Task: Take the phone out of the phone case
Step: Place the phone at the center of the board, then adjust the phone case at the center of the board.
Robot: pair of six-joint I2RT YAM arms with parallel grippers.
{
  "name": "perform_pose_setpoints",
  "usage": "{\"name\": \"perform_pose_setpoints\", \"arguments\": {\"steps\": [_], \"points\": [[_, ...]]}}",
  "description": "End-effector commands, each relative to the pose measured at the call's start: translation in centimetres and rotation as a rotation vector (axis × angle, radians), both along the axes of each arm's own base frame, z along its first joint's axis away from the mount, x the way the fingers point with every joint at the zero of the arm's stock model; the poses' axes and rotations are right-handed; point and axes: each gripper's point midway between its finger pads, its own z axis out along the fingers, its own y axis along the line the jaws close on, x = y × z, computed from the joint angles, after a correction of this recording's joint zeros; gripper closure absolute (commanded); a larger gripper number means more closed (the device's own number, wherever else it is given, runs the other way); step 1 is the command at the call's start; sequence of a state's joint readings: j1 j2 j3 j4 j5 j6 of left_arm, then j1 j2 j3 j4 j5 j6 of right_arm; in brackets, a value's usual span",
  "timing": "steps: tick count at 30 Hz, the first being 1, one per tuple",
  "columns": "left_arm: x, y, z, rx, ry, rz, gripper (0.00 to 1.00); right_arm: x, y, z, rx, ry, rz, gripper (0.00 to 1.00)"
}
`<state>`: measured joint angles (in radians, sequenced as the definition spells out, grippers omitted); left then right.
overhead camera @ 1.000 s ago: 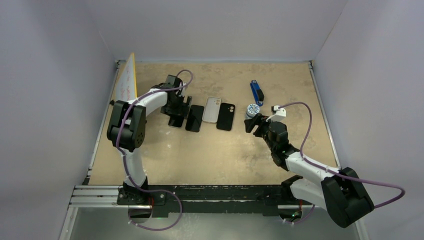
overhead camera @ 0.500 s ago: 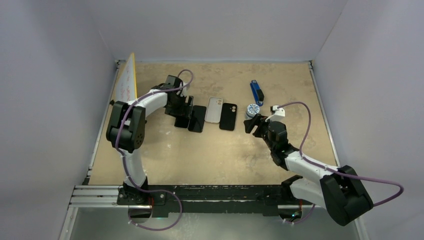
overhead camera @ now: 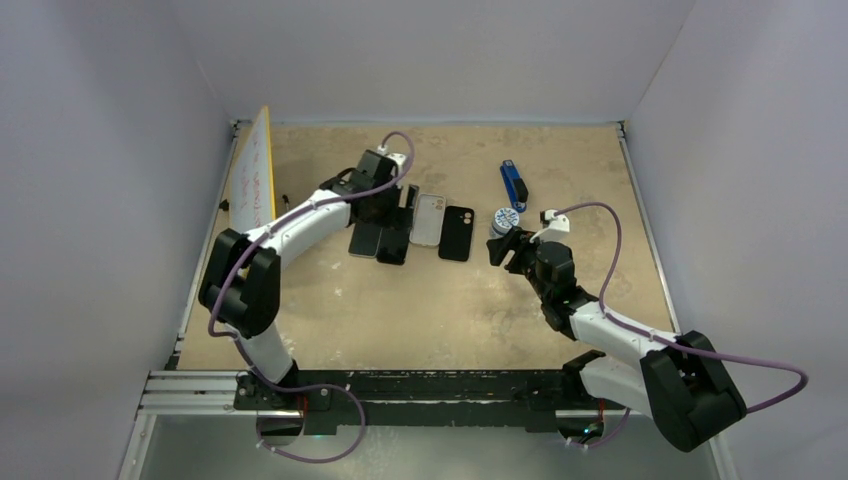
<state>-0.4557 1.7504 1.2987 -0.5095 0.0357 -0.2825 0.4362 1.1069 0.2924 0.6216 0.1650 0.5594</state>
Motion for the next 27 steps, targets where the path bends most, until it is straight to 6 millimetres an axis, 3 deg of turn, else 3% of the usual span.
{"name": "perform_pose_setpoints", "arguments": {"steps": [1, 4, 9, 17, 27], "points": [[0.3, -5.8, 3.1, -0.093, -0.117, -0.007, 0.21, 0.9, 0.2, 2.1, 0.01, -0.057, 0.002, 0.27], [0.8, -8.7, 3.2, -0.062, -0.154, -0.035, 0.23, 0.9, 0.2, 2.2, 0.008, -0.063, 0.003, 0.27], [1.5, -12.0, 1.0, -0.068, -0.141, -0.076, 0.27, 0.9, 0.0, 2.3, 0.0, -0.07, -0.005, 0.27], [2.5, -12.9, -2.6, -0.03, -0.111, -0.056, 0.38, 0.9, 0.2, 2.5, 0.0, -0.083, 0.01, 0.27], [-0.1, -14.1, -5.5, -0.037, -0.041, -0.089, 0.39, 0.9, 0.3, 2.2, -0.006, -0.072, 0.015, 0.27]]}}
